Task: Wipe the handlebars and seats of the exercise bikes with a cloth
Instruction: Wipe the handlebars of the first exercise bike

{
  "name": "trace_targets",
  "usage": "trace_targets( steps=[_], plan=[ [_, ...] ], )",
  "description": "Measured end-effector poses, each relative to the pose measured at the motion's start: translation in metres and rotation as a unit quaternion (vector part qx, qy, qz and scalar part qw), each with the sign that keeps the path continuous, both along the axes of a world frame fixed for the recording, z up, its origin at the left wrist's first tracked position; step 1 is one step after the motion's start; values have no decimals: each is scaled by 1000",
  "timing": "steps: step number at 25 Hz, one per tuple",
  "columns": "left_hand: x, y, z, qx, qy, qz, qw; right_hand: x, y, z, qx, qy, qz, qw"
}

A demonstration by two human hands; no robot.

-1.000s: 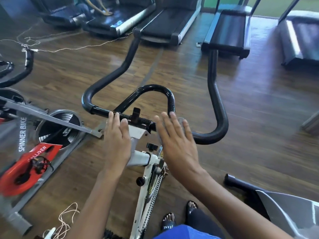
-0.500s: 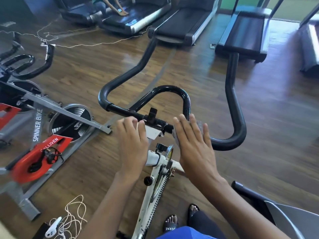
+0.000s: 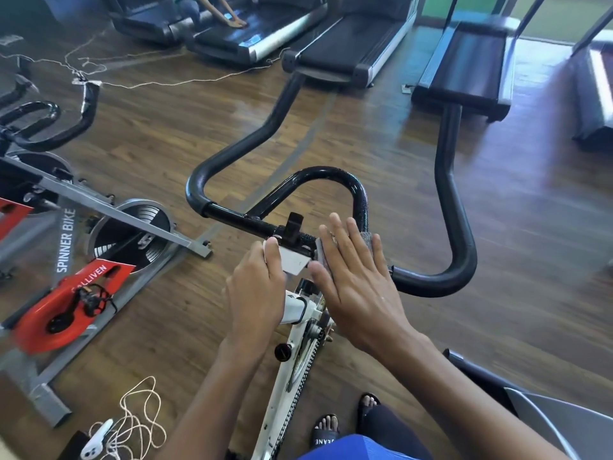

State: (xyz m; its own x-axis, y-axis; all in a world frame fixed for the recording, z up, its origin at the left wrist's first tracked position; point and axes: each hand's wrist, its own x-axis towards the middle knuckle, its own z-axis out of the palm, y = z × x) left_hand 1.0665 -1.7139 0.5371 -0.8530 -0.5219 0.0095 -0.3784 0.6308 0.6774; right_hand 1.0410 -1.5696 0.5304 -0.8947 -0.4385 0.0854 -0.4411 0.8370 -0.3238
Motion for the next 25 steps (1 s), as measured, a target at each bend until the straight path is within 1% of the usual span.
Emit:
trace_targets(
  steps=[3,4,7,8,10,12,14,15,17,18,19,21,22,23,25],
  plan=[
    [0,-1,-4,6,16,0,1000,-2,-6,-15,-7,112,-41,993],
    [0,-1,-4,8,19,2,1000,-3,-1,-19,-11,133,-44,990],
    [0,-2,-5,2,23,-3,1000,-4,11,-22,5,162,-21,987],
    [0,-2,-6,1,24,-6,1000,-4,10,-21,20,157,-7,987],
    [0,-2,-5,-2,34,-8,999,-6,5,-21,49,134,15,990],
    [0,-2,-5,-4,33,-7,999,-10,4,-20,55,119,33,991],
    [0,-1,-4,1,22,-4,1000,-19,14,-14,13,95,61,994],
    [0,-1,-3,6,17,-3,1000,-25,19,-7,-19,68,84,994],
    [0,-2,-4,26,17,3,1000,-39,29,14,-81,-37,118,989],
    [-1,-3,-4,47,25,13,998,-48,31,26,-102,-89,129,982],
    [-3,-5,-4,80,37,27,996,-58,32,36,-122,-119,139,975],
    [-8,-9,-1,159,65,81,982,-81,28,51,-151,-117,161,968],
    [-11,-12,1,194,78,119,971,-93,24,55,-162,-115,174,964],
    [-15,-16,3,224,92,162,957,-105,17,56,-172,-131,188,958],
    [-26,-30,7,278,122,222,927,-127,5,55,-207,-197,205,936]
  ],
)
